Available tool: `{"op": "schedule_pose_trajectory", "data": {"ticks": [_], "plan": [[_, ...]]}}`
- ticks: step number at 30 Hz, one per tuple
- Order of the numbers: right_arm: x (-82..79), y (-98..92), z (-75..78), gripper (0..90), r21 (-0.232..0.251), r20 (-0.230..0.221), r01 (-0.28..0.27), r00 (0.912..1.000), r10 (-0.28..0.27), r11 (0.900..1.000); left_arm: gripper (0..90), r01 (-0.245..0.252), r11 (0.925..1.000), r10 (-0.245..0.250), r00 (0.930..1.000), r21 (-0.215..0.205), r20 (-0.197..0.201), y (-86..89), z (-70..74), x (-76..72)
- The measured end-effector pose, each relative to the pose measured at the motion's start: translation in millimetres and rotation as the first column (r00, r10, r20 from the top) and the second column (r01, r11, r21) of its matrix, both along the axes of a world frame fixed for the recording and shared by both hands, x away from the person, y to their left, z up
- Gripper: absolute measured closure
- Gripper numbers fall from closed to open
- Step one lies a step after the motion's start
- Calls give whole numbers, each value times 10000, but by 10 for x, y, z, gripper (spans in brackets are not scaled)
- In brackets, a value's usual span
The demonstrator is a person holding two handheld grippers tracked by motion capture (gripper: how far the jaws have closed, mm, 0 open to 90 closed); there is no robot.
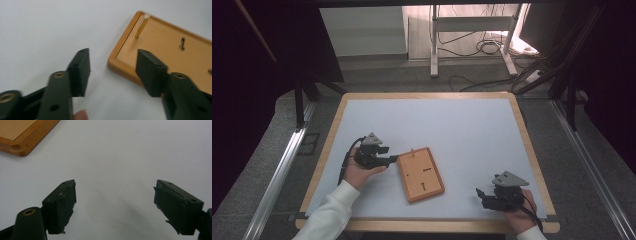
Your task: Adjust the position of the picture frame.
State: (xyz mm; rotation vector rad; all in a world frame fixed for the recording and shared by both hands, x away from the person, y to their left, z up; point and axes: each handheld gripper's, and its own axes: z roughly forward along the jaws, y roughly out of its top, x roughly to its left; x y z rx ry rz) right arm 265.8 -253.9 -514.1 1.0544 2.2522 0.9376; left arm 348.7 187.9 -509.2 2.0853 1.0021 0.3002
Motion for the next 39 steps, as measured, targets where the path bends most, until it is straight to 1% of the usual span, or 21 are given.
{"op": "schedule_pose_trajectory", "data": {"ticks": [1, 2, 3, 4, 5, 10, 12, 15, 18, 21, 25, 26, 27, 28, 29, 30, 33, 34, 36, 37, 39], "plan": [[1, -2, -1, 182, -7, -9, 16, 10000, -16, 10000, 617, -33, 10000, 33, 10000, 1, -65, 10, -5, -17], [2, -5, -3, 182, 5, -16, 29, 10000, -29, 10000, 708, 0, 10000, 1, 9999, 97, -104, 21, -7, -20], [4, -9, -3, 182, -16, -20, 30, 10000, -30, 10000, 801, 13, 9999, -10, 9997, 112, -228, 24, -9, -23], [5, -12, -4, 182, -17, -12, 26, 10000, -26, 10000, 864, 34, 9999, -31, 9995, 104, -327, 25, -11, -23], [6, -14, -6, 183, -2, 6, 29, 10000, -29, 10000, 900, 65, 9999, -60, 9992, 125, -392, 21, -15, -20], [4, -25, 1, 183, -38, 30, 20, 10000, -20, 10000, 900, 200, 9994, -183, 9980, 266, -610, -17, -52, -15], [7, -26, -3, 183, -39, 44, 43, 10000, -43, 10000, 900, 191, 9994, -172, 9978, 283, -644, -27, -60, -16], [12, -20, -9, 183, -78, 26, 56, 10000, -56, 10000, 900, 159, 9988, -126, 9973, 456, -727, -61, -109, 3], [7, -15, -6, 182, -87, 46, 43, 10000, -43, 10000, 900, 157, 9989, -119, 9963, 438, -856, -77, -137, 10], [7, -17, -6, 182, -95, 31, 51, 10000, -50, 9999, 900, 312, 9982, -266, 9958, 516, -877, -109, -144, -1], [10, -19, -9, 182, -101, 28, 55, 10000, -55, 9999, 900, 347, 9979, -296, 9954, 550, -913, -144, -157, 0], [11, -19, -9, 182, -101, 25, 55, 10000, -54, 9999, 900, 378, 9973, -315, 9946, 628, -988, -169, -176, 15], [11, -19, -9, 182, -100, 26, 51, 10000, -50, 9999, 900, 341, 9972, -276, 9949, 660, -970, -181, -186, 22], [11, -18, -10, 181, -93, 36, 55, 10000, -55, 9999, 900, 253, 9981, -199, 9953, 569, -943, -187, -182, 26], [11, -18, -10, 181, -94, 42, 58, 10000, -58, 9999, 900, 253, 9981, -199, 9953, 569, -943, -187, -182, 26], [11, -18, -10, 181, -93, 43, 59, 10000, -58, 9999, 900, 282, 9986, -238, 9952, 457, -951, -185, -166, 48], [13, -20, -9, 181, -94, 19, 54, 10000, -54, 9999, 900, 213, 9988, -173, 9960, 445, -878, -195, -156, 68], [15, -20, -10, 181, -95, 12, 57, 10000, -57, 9999, 900, 184, 9985, -136, 9956, 507, -930, -190, -154, 83], [14, -20, -8, 181, -103, 14, 53, 10000, -52, 9999, 900, 245, 9961, -167, 9956, 846, -919, -180, -169, 80], [12, -21, -7, 181, -87, 46, 56, 10000, -55, 9999, 900, 250, 9953, -160, 9953, 939, -954, -175, -179, 75], [10, -28, -4, 181, -67, 58, 61, 10000, -61, 10000, 900, 278, 9949, -181, 9949, 974, -990, -169, -189, 75]]}}
